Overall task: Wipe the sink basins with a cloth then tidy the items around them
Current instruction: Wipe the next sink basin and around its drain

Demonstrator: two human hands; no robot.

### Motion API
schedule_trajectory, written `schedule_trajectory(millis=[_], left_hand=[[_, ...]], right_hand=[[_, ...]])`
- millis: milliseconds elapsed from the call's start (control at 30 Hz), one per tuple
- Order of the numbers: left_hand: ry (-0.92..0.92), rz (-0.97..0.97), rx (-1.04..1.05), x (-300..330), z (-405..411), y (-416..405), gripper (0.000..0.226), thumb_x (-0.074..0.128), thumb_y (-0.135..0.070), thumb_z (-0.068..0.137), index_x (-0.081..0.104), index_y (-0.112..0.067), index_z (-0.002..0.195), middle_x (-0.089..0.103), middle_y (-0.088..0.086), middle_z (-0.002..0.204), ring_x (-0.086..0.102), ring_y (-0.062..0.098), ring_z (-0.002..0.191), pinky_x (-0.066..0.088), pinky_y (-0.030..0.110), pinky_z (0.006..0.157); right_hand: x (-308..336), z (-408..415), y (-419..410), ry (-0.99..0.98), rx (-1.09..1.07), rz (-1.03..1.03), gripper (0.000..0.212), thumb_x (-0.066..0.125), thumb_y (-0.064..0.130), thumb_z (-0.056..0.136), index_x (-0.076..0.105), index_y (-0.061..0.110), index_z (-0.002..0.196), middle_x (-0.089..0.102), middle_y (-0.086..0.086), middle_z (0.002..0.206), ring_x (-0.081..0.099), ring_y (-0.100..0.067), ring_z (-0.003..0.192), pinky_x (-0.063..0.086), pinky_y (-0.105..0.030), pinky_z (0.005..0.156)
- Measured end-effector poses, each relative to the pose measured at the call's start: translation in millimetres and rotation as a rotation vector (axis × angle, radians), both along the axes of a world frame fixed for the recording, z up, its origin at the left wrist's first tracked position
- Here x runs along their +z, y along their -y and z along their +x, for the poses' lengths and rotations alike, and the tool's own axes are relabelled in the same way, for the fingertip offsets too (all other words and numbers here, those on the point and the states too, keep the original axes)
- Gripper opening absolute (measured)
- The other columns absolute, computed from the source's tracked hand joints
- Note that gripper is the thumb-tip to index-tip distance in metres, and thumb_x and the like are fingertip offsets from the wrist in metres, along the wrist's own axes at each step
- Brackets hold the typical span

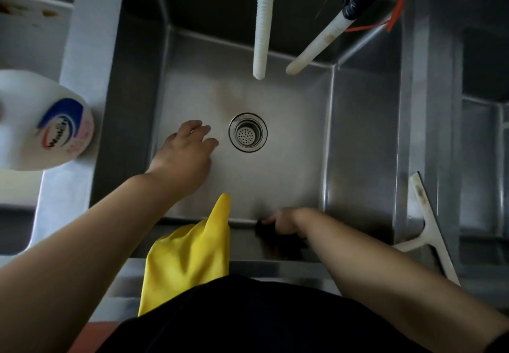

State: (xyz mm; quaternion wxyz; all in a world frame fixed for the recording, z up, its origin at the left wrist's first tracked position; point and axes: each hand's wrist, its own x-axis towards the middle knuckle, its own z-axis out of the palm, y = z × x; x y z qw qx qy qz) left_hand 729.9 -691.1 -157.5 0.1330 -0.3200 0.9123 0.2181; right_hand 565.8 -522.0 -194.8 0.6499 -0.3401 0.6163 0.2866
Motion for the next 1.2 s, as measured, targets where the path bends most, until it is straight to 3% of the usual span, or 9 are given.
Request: schedule_trajectory(millis=[67,133,267,400,500,700,933,1067,1200], left_hand=[[0.029,-0.006,-0.017,6,4,-1,0.045,0.047,-0.015,0.093,0.045,-0.012,0.138,0.028,0.011,0.153,0.012,0.027,0.144,0.028,0.043,0.109],[0.057,-0.012,-0.027,12,8,-1,0.046,0.044,-0.017,0.095,0.041,-0.015,0.140,0.024,0.008,0.154,0.008,0.024,0.144,0.026,0.040,0.110],[0.071,-0.026,-0.039,26,17,-1,0.045,0.043,-0.016,0.096,0.040,-0.017,0.141,0.023,0.006,0.155,0.007,0.023,0.144,0.027,0.039,0.109],[0.077,-0.027,-0.050,43,24,-7,0.045,0.043,-0.018,0.096,0.040,-0.018,0.141,0.024,0.005,0.155,0.011,0.023,0.143,0.028,0.038,0.108],[0.090,-0.022,-0.054,57,26,-13,0.045,0.043,-0.019,0.097,0.039,-0.021,0.142,0.025,0.001,0.154,0.014,0.021,0.142,0.029,0.037,0.109],[0.119,-0.004,-0.023,86,31,-28,0.045,0.041,-0.021,0.098,0.037,-0.023,0.142,0.033,-0.002,0.150,0.030,0.019,0.137,0.031,0.033,0.109],[0.139,-0.052,0.057,111,44,-73,0.044,0.043,-0.026,0.098,0.038,-0.023,0.142,0.039,-0.003,0.146,0.034,0.018,0.135,0.034,0.032,0.107],[0.158,-0.072,0.119,124,59,-109,0.044,0.043,-0.029,0.098,0.038,-0.025,0.141,0.039,-0.004,0.146,0.032,0.017,0.135,0.035,0.032,0.107],[0.162,-0.112,0.205,136,85,-136,0.044,0.043,-0.031,0.098,0.038,-0.026,0.141,0.038,-0.006,0.146,0.032,0.017,0.134,0.037,0.031,0.105]], right_hand=[[-1,20,9,0.037,-0.122,-0.038,0.057,0.038,-0.006,0.092,0.046,0.025,0.139,0.052,-0.010,0.134,0.056,-0.021,0.088,0.049,-0.030,0.077],[1,33,12,0.057,-0.193,-0.062,0.062,0.034,-0.010,0.089,0.048,0.027,0.137,0.056,-0.009,0.128,0.054,-0.018,0.077,0.047,-0.023,0.059],[15,37,4,0.040,-0.268,-0.111,0.062,0.037,-0.012,0.087,0.053,0.027,0.133,0.058,-0.004,0.127,0.056,-0.011,0.078,0.044,-0.016,0.062],[37,33,-8,0.012,-0.325,-0.146,0.060,0.037,-0.009,0.086,0.060,0.031,0.124,0.062,-0.006,0.121,0.058,-0.021,0.094,0.046,-0.020,0.068],[56,29,-14,0.001,-0.373,-0.168,0.057,0.038,-0.007,0.085,0.064,0.032,0.118,0.062,-0.008,0.119,0.059,-0.026,0.100,0.049,-0.026,0.084],[97,15,-25,-0.010,-0.432,-0.216,0.059,0.043,-0.007,0.086,0.059,0.036,0.125,0.057,-0.007,0.099,0.049,-0.014,0.065,0.042,-0.021,0.057],[126,1,-48,-0.099,-0.788,-0.534,0.054,0.044,-0.011,0.086,0.058,0.021,0.127,0.060,-0.005,0.104,0.056,-0.018,0.086,0.042,-0.018,0.062],[147,-1,-58,-0.118,-0.815,-0.705,0.055,0.042,-0.012,0.086,0.058,0.021,0.127,0.058,-0.004,0.108,0.053,-0.015,0.087,0.039,-0.013,0.060],[159,12,-56,-0.132,-0.826,-0.864,0.054,0.044,-0.012,0.083,0.060,0.018,0.125,0.063,-0.008,0.114,0.056,-0.018,0.089,0.041,-0.019,0.069]])
